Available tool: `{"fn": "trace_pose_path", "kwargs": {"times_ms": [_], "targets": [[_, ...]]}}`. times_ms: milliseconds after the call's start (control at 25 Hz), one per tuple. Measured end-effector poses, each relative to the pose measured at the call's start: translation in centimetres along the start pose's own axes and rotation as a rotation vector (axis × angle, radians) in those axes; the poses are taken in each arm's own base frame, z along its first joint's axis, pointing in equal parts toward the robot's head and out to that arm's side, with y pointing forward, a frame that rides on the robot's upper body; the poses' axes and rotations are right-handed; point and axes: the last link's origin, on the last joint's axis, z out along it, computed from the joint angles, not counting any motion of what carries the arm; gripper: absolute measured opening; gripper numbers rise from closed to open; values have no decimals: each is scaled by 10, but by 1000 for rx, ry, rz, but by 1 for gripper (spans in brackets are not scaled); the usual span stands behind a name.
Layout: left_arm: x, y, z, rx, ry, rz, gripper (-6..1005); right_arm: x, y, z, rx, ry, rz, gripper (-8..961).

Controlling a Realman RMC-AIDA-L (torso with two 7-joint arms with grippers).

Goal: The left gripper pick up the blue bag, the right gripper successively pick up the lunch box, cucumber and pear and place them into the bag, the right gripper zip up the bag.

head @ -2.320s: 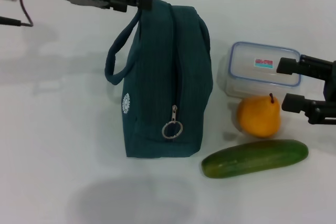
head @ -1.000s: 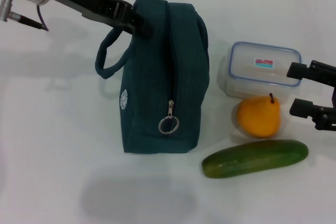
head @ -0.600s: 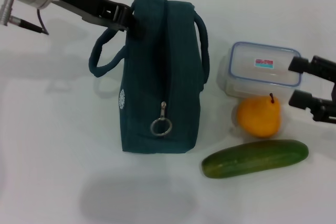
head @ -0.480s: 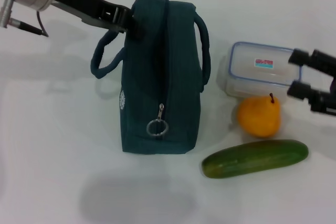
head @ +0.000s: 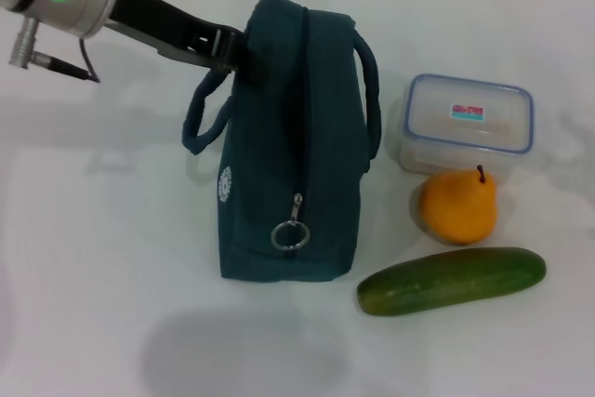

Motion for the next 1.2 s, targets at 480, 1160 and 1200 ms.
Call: {"fn": "trace_pose_path", "kwargs": {"times_ms": [480,1160,1200], "targets": [[-5,9,14,-37,-6,17,41,54,-20,-17,341,-25,330,823],[-9,9,23,-61,-14,78,41,90,-20,28,397,164,543,821],[-9,9,23,-61,-12,81,41,90,-19,29,393,165,543,821]]}}
